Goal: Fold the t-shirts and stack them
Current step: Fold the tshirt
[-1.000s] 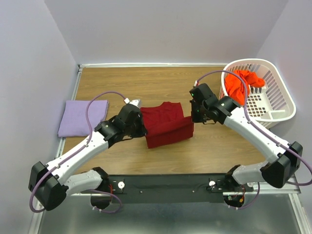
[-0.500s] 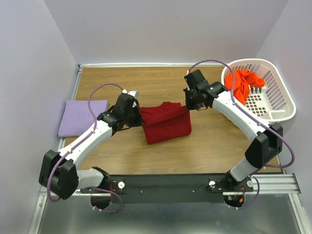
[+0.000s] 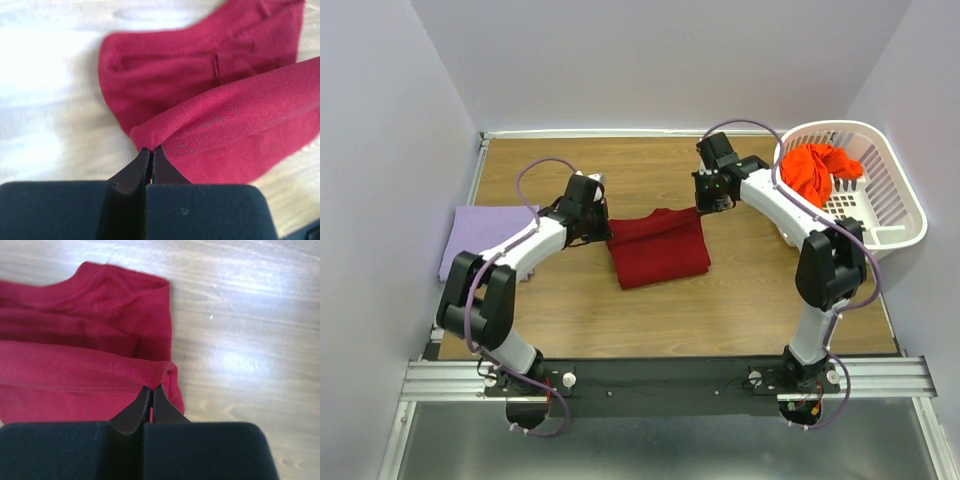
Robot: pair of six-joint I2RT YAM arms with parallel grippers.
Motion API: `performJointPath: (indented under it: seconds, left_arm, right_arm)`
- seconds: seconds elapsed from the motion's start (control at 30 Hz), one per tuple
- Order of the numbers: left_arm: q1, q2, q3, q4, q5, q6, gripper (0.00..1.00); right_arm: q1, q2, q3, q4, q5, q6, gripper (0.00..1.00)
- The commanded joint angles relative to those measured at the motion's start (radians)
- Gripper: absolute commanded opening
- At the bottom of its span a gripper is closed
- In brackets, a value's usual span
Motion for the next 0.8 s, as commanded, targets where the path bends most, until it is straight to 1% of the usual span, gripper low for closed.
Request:
performJointPath:
  seconds: [0.0, 0.1, 0.17, 0.2, 0.3, 0.37, 0.47, 0.5, 0.53, 0.57, 0.6, 0.63, 0.67, 0.7, 0.73, 0.77]
  left_arm:
    - [0.03, 0.072, 0.043, 0.005, -0.041, 0.055, 0.0]
    - [0.035, 0.127, 0.082, 0.003, -0.071, 0.049, 0.0]
    - [0.035, 0.136, 0.089, 0.009, -0.085, 0.042, 0.0]
    - [0.035, 0.14, 0.092, 0.014, -0.095, 0.037, 0.0]
    - [0.035, 0.141, 0.089, 0.031, -0.121, 0.013, 0.0]
    - [0.037, 0.135, 0.079, 0.038, -0.121, -0.003, 0.04]
    - [0.035, 0.112, 0.06, 0.04, -0.121, -0.02, 0.04]
    - [0.037, 0.101, 0.053, 0.04, -0.16, -0.027, 0.09]
    - [0.035, 0.101, 0.053, 0.04, -0.161, -0.032, 0.09]
    - [0.035, 0.091, 0.047, 0.043, -0.17, -0.038, 0.18]
    - [0.035, 0.083, 0.042, 0.043, -0.173, -0.046, 0.24]
    - [0.035, 0.065, 0.031, 0.049, -0.176, -0.05, 0.41]
    - [0.035, 0.051, 0.024, 0.051, -0.18, -0.057, 0.49]
    - [0.035, 0.032, 0.014, 0.058, -0.184, -0.066, 0.52]
    - [0.033, -0.015, -0.007, 0.061, -0.187, -0.069, 0.58]
    - [0.032, -0.038, -0.019, 0.065, -0.19, -0.073, 0.6]
  right_arm:
    - [-0.048, 0.072, 0.034, 0.062, 0.0, -0.038, 0.0]
    - [-0.058, 0.111, 0.03, 0.094, -0.008, -0.041, 0.0]
    - [-0.06, 0.124, 0.027, 0.112, -0.01, -0.042, 0.01]
    - [-0.061, 0.13, 0.025, 0.121, -0.01, -0.047, 0.05]
    - [-0.063, 0.147, 0.028, 0.147, -0.005, -0.055, 0.1]
    - [-0.063, 0.142, 0.033, 0.154, -0.005, -0.062, 0.11]
    - [-0.063, 0.119, 0.03, 0.172, -0.02, -0.071, 0.11]
    - [-0.063, 0.116, 0.03, 0.178, -0.025, -0.074, 0.13]
    - [-0.063, 0.113, 0.031, 0.181, -0.028, -0.076, 0.16]
    - [-0.063, 0.112, 0.033, 0.181, -0.03, -0.079, 0.21]
    - [-0.063, 0.106, 0.031, 0.183, -0.033, -0.079, 0.3]
    - [-0.063, 0.102, 0.028, 0.183, -0.033, -0.081, 0.34]
    - [-0.063, 0.093, 0.025, 0.184, -0.034, -0.082, 0.36]
    - [-0.061, 0.073, 0.011, 0.19, -0.066, -0.084, 0.41]
    - [-0.061, 0.058, 0.004, 0.197, -0.074, -0.085, 0.43]
    - [-0.061, 0.041, -0.012, 0.206, -0.086, -0.085, 0.44]
